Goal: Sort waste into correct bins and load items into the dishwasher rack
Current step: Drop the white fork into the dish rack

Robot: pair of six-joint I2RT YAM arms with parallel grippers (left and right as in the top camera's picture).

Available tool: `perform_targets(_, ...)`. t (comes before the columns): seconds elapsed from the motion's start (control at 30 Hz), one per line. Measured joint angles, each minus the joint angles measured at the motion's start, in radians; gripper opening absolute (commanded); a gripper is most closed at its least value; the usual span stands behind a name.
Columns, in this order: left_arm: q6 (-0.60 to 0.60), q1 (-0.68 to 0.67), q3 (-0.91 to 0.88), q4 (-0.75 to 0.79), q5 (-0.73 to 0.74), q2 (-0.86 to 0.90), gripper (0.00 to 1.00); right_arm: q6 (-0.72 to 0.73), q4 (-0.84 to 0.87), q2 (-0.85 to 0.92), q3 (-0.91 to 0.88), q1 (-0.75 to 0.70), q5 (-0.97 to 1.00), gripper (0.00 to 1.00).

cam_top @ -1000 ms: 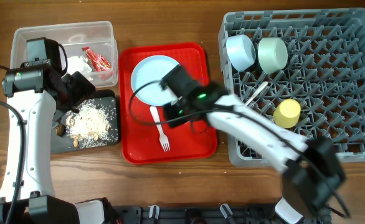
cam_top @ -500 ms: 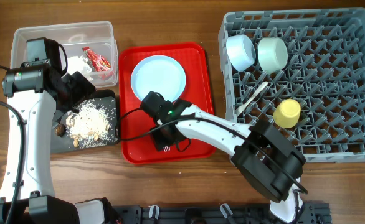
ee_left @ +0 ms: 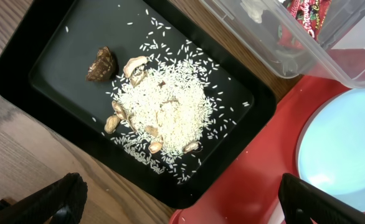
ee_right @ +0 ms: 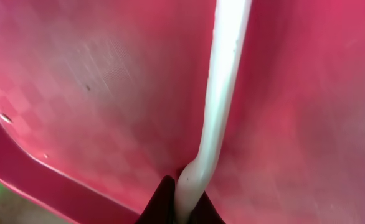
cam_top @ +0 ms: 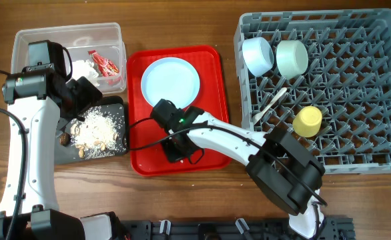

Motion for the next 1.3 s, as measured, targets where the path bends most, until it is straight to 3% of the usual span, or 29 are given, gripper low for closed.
perform_targets(0.1, 0.0, 0.0, 0.0, 0.0, 0.0, 0.0, 1.0, 0.0, -0.05, -0.041, -0.004, 0.0, 0.066, 0.04)
perform_targets(0.27, 0.0, 0.0, 0.0, 0.0, 0.0, 0.0, 1.0, 0.011, -0.125, -0.258, -0.007, -0.035, 0.233, 0.04)
perform_targets(0.43, 0.0, 0.0, 0.0, 0.0, 0.0, 0.0, 1.0, 0.023, -0.209, -0.438, -0.005, -0.237, 0.34, 0.04)
perform_targets(0.63, 0.0, 0.0, 0.0, 0.0, 0.0, 0.0, 1.0, -0.019, -0.251, -0.441, -0.038, -0.41, 0.363, 0.08)
perform_targets(0.73, 0.0, 0.0, 0.0, 0.0, 0.0, 0.0, 1.0, -0.034, -0.253, -0.44, -0.087, -0.43, 0.364, 0.13)
perform_targets(1.13, 0.0, 0.0, 0.0, 0.0, 0.0, 0.0, 1.0, -0.035, -0.258, -0.439, -0.137, -0.437, 0.399, 0.16)
perform_targets(1.23, 0.0, 0.0, 0.0, 0.0, 0.0, 0.0, 1.0, -0.037, -0.243, -0.439, -0.134, -0.437, 0.403, 0.3)
perform_targets(1.27, 0.0, 0.0, 0.0, 0.0, 0.0, 0.0, 1.0, -0.046, -0.237, -0.439, -0.124, -0.437, 0.401, 0.44)
perform_targets(1.3, 0.0, 0.0, 0.0, 0.0, 0.0, 0.0, 1.0, -0.057, -0.204, -0.44, -0.1, -0.437, 0.386, 0.51)
